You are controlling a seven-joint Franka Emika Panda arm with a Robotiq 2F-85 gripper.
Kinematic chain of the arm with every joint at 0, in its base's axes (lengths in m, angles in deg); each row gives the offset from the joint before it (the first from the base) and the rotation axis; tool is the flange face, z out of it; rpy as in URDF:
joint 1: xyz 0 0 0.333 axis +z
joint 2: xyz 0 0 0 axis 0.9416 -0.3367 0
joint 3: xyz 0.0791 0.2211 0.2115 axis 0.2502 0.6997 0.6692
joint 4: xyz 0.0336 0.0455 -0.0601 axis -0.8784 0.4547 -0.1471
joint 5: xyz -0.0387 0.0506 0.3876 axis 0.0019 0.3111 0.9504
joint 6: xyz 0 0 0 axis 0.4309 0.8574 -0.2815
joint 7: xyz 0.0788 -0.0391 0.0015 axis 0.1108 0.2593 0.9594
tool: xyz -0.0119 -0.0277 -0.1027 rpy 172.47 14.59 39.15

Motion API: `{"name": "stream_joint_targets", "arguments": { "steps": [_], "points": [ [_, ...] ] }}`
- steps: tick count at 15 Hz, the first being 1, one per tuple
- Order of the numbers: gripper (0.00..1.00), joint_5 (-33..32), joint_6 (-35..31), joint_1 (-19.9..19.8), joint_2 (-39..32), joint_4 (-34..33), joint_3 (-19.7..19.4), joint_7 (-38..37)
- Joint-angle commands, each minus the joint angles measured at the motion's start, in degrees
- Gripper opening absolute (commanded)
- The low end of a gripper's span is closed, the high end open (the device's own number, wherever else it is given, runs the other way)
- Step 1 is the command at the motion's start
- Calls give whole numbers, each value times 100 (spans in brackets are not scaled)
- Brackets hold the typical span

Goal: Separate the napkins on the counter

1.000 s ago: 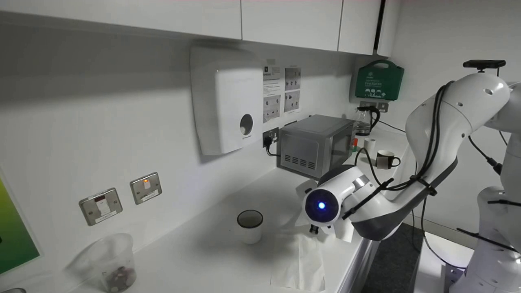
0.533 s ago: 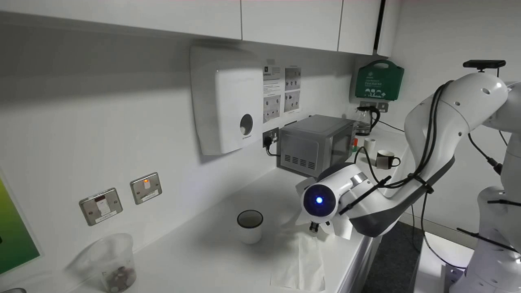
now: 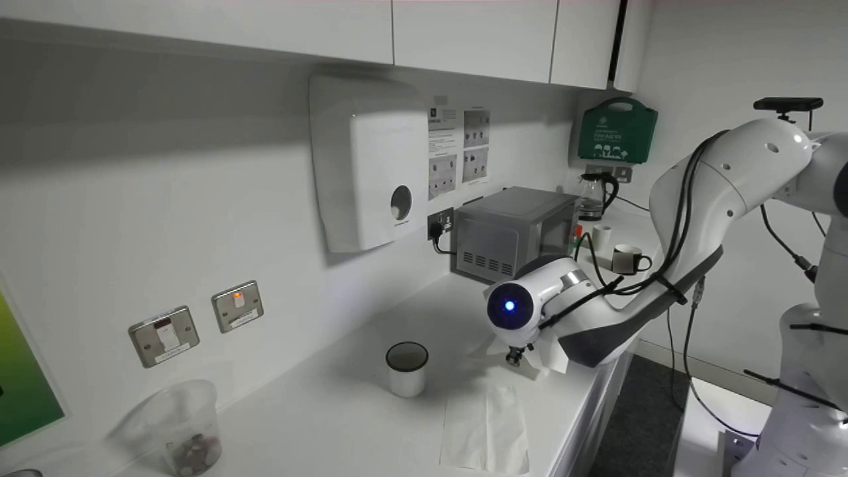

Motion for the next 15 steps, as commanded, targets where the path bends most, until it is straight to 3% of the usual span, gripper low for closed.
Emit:
{"name": "stream_joint_targets", "arguments": {
  "steps": [1, 7, 12, 15],
  "points": [
    [100, 383, -571, -272, 380, 376, -132, 509],
    [100, 1828, -1862, -567, 509, 696, -303, 2081],
    [100, 2973, -1991, -589, 661, 805, -381, 3239],
    [100, 3464, -2011, -568, 897, 882, -366, 3570]
  ]
}}
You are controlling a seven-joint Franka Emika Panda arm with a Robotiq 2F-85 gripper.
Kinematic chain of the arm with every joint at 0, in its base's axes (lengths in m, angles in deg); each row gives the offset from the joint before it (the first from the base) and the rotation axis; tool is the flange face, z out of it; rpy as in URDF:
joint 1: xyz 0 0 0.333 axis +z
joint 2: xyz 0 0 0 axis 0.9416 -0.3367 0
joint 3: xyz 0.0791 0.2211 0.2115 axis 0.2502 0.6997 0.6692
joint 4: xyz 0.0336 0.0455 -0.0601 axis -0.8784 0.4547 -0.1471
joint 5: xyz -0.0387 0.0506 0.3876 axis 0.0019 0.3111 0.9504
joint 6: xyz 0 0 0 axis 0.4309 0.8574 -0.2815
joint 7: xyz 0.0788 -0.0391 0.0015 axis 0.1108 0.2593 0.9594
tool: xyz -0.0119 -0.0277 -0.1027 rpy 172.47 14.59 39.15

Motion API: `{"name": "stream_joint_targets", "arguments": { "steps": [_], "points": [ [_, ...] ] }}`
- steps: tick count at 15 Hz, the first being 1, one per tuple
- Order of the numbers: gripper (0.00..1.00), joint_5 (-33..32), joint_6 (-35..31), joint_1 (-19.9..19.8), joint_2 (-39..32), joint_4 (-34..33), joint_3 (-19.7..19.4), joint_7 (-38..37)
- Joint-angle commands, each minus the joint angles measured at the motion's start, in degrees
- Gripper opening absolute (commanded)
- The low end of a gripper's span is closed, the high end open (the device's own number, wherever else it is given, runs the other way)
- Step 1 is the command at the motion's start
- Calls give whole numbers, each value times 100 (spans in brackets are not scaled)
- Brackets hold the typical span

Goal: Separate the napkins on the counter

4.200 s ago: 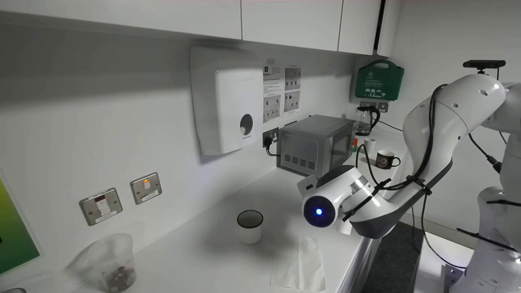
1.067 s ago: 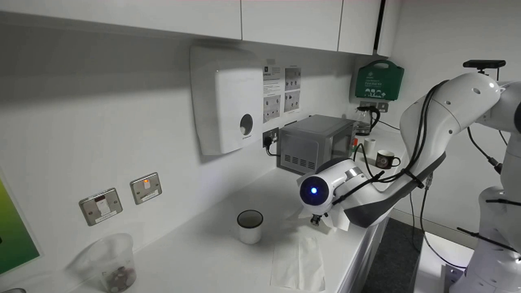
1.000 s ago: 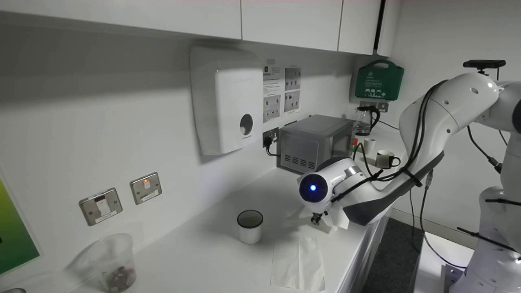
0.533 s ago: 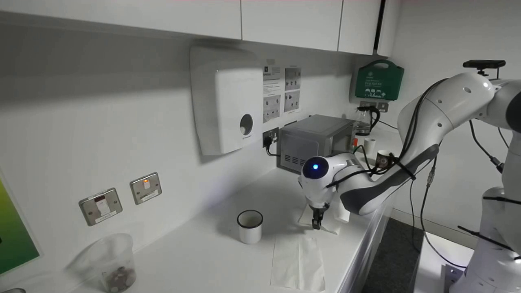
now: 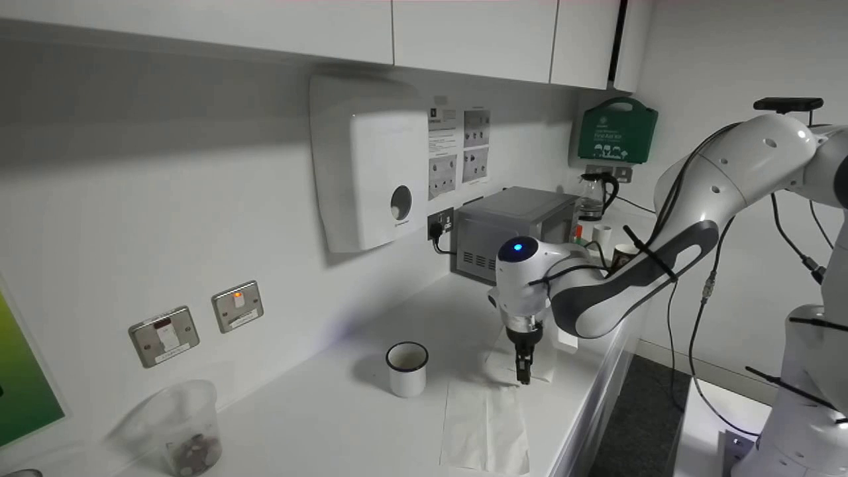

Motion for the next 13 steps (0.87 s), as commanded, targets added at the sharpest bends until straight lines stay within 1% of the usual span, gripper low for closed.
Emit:
{"name": "stream_joint_targets", "arguments": {
  "steps": [1, 5, 7, 8, 10, 11, 13],
  "points": [
    [100, 576, -295, -47, 637, 399, 7, 356],
    [100, 1255, -809, -5, 1372, 788, 55, -218],
    [100, 1488, -1116, 8, 1798, 1074, 120, -505],
    [100, 1512, -1309, -1, 1999, 1224, 174, -697],
    [100, 1351, -1700, -71, 2377, 1521, 343, -1195],
    [100, 1395, -1285, -109, 1792, 986, 319, -824],
    [100, 1418, -1453, -129, 2116, 1238, 423, -1027]
  ]
}}
